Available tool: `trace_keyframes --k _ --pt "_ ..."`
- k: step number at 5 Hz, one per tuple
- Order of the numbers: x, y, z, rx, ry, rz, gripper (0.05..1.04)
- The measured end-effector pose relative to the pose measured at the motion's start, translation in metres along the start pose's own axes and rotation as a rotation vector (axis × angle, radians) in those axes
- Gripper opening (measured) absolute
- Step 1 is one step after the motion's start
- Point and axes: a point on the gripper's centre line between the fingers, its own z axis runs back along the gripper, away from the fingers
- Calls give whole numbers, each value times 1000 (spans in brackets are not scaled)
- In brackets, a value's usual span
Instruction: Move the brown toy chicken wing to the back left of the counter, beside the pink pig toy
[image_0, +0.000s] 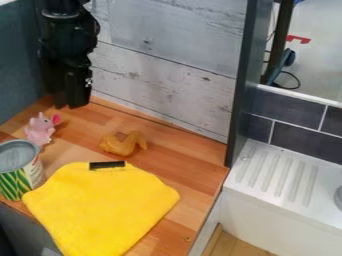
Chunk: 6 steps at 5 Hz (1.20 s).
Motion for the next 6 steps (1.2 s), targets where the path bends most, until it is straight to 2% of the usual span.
trace_keyframes --k 1,2,3,4,6 --pt "0 -1 -8 -15 24 -6 1001" --pt "12 -4 -25 16 79 -114 1001" --pt "26 -13 -31 70 88 -190 1001" --pt "34 -13 -49 85 108 -243 1001" --pt "46 -11 -77 72 116 -359 1001"
